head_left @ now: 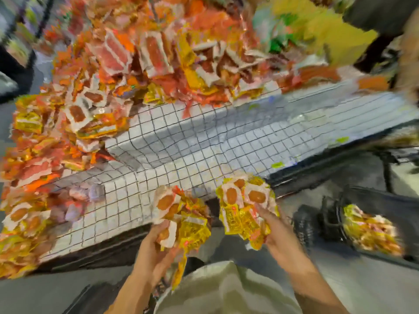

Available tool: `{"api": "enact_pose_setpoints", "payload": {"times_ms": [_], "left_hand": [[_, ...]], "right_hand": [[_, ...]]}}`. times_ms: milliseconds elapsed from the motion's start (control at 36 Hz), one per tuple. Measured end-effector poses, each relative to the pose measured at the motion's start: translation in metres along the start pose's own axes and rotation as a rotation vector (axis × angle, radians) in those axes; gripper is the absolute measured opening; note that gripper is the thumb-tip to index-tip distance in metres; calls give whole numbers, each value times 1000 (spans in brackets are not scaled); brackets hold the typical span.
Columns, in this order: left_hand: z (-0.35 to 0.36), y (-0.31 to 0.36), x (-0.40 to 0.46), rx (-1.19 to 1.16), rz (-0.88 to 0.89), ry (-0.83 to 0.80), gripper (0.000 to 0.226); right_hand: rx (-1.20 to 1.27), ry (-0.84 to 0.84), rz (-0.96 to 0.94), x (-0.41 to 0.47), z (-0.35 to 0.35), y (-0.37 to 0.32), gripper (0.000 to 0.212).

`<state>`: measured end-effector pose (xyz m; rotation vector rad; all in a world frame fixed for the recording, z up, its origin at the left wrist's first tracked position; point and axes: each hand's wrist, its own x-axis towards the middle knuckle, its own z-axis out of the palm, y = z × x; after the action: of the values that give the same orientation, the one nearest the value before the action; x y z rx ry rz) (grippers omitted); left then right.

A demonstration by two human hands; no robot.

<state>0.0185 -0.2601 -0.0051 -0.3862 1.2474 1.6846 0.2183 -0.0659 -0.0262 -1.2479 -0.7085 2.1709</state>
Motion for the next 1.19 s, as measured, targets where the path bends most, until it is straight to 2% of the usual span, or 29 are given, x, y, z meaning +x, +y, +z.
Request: {"api": "enact_pose_setpoints", "payload": {"times_ms": [83, 167, 278, 306, 389, 444, 556, 694, 778, 1000, 1028, 1139, 1194], "left_hand": [[49, -33, 8, 84, -72, -78, 32], [94, -60, 16, 143, -135, -160, 18], [146, -89, 37, 292, -193, -237, 19], [159, -96, 42, 336, -208, -250, 23], [198, -119, 63, 425, -293, -241, 56], [224, -137, 81, 442, -362, -245, 62], [276, -178, 112, 470, -477, -276, 36], [353, -232, 145, 590, -544, -413, 20], [403, -265, 159, 673, -622, -439, 22], [499, -347, 211, 839, -724, -486, 25], [506, -358, 222, 860, -743, -479, 29], [526, -407, 269, 937, -790, -508, 72], [533, -437, 290, 976, -789, -530, 73]], "right_hand": [[46, 85, -16, -8, -51, -18, 51], [113, 201, -48, -16, -99, -33, 58], [162, 293, -73, -25, -161, -49, 58], [189, 318, -76, -27, -175, -52, 58], [291, 397, -118, -30, -212, -57, 54], [368, 460, -147, -31, -233, -60, 52], [517, 594, -190, -35, -271, -68, 47], [610, 820, -193, -31, -314, -81, 41], [666, 938, -151, -26, -333, -94, 43], [738, 1055, -174, 11, -386, -137, 45], [741, 1060, -185, 18, -394, -142, 45], [744, 1068, -157, 53, -431, -146, 31], [765, 1105, -114, 76, -455, -140, 36]]}}
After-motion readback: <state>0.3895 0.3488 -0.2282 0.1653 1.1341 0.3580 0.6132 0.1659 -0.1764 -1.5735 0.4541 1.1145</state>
